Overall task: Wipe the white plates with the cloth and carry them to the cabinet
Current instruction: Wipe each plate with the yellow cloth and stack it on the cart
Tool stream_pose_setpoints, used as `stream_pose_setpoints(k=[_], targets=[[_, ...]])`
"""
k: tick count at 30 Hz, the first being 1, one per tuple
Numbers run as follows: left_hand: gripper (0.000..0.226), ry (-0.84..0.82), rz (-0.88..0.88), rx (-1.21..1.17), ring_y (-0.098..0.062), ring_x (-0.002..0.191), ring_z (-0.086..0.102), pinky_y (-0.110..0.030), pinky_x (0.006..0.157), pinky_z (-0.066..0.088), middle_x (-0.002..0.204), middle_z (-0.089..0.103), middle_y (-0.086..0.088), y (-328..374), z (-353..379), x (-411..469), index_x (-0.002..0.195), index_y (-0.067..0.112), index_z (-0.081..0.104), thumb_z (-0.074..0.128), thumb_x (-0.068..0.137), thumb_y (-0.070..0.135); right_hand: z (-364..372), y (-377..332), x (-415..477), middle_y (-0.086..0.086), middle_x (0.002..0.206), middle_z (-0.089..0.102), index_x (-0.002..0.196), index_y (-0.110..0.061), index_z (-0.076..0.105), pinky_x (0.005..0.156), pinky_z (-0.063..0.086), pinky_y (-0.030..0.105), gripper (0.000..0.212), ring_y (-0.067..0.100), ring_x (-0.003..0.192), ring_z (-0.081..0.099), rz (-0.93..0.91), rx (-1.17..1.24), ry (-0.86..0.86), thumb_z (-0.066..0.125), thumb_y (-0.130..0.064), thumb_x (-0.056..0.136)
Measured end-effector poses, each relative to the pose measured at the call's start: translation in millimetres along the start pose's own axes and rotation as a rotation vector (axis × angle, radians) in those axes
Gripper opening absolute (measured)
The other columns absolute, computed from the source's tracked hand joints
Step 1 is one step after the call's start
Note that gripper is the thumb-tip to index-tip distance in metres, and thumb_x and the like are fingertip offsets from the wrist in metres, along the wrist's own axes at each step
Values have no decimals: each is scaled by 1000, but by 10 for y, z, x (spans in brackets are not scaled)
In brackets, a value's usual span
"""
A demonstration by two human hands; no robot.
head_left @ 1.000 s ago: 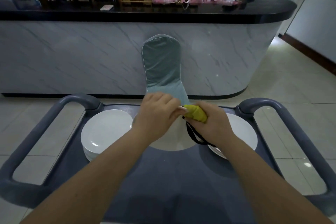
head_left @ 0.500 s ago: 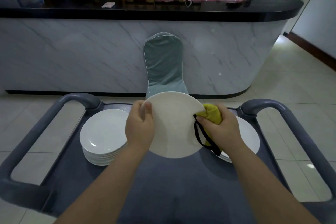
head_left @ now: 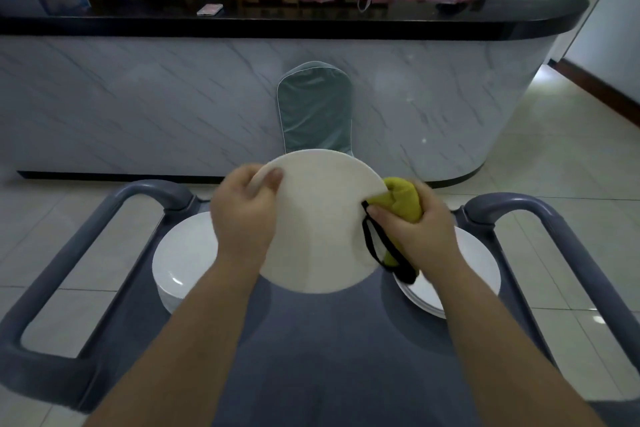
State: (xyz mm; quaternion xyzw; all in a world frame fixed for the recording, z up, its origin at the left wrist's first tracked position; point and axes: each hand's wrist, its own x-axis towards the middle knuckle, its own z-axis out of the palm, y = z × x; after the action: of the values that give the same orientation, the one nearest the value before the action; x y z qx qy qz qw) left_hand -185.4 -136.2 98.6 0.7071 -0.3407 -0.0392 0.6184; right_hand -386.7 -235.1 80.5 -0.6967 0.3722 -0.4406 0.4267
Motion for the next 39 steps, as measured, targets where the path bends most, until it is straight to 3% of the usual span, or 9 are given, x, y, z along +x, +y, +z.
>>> stream_pose_setpoints(k=[5, 11, 15, 21, 24, 30, 33, 36, 39], targets=[[24, 21, -292, -17, -12, 67, 53, -25, 57, 37, 64, 58, 18, -445, 72, -429, 73, 28, 53, 55, 95, 37, 102, 352, -257, -13, 83, 71, 89, -33, 67, 71, 53, 25, 24, 4, 77, 66, 189, 38, -67, 83, -26, 73], [40, -301, 752, 471, -28, 76, 57, -37, 66, 45, 82, 65, -4, -230, 123, -187, 86, 11, 68, 48, 98, 42, 208, 100, -107, -15, 72, 55, 81, -15, 63, 62, 41, 27, 20, 14, 69, 54, -380, -346, -160, 80, -27, 77], [30, -219, 799, 425, -22, 73, 60, -32, 60, 45, 78, 67, 0, 17, 108, 14, 82, 10, 71, 60, 91, 36, 179, -134, 141, -13, 74, 55, 84, -15, 64, 64, 39, 24, 25, 10, 69, 50, -522, -332, -125, 79, -34, 77], [17, 85, -126, -95, -1, 60, 53, -27, 60, 43, 63, 60, 18, -132, 7, 15, 73, 27, 62, 62, 89, 34, 125, 34, 100, -20, 82, 69, 88, -37, 65, 62, 44, 6, 28, -4, 73, 63, 25, 54, -27, 85, -34, 68], [21, 75, -302, -91, -6, 66, 53, -27, 60, 40, 66, 60, 21, -437, 36, -261, 79, 27, 57, 55, 94, 40, 186, 323, -142, -15, 80, 70, 85, -35, 65, 63, 48, 12, 23, -1, 73, 64, 151, 91, -32, 83, -25, 74], [26, -261, 736, 429, -19, 75, 55, -29, 64, 41, 81, 64, 1, -340, 173, -183, 89, 14, 68, 60, 90, 39, 176, 160, -20, -11, 69, 56, 78, -16, 63, 63, 40, 25, 18, 11, 68, 51, -357, -305, -205, 77, -26, 79], [31, -262, 862, 413, -22, 67, 59, -35, 54, 46, 74, 66, 1, -120, 249, 31, 80, 15, 70, 61, 90, 43, 193, -29, 171, -5, 72, 58, 82, -10, 64, 64, 39, 27, 23, 17, 70, 52, -531, -385, -183, 76, -29, 80], [11, -94, 734, 269, -11, 73, 59, -27, 65, 46, 78, 68, 9, -78, 174, 214, 82, 27, 69, 71, 84, 38, 137, -86, 254, -12, 75, 60, 84, -26, 62, 67, 42, 15, 24, 4, 72, 55, -411, -218, -76, 77, -41, 75], [10, 103, 76, -135, 0, 67, 54, -26, 67, 46, 71, 62, 20, -192, 118, 137, 75, 36, 64, 70, 83, 37, 175, 51, 129, -18, 80, 67, 88, -38, 64, 66, 46, 11, 26, -1, 73, 61, -88, 31, 15, 83, -33, 70]])
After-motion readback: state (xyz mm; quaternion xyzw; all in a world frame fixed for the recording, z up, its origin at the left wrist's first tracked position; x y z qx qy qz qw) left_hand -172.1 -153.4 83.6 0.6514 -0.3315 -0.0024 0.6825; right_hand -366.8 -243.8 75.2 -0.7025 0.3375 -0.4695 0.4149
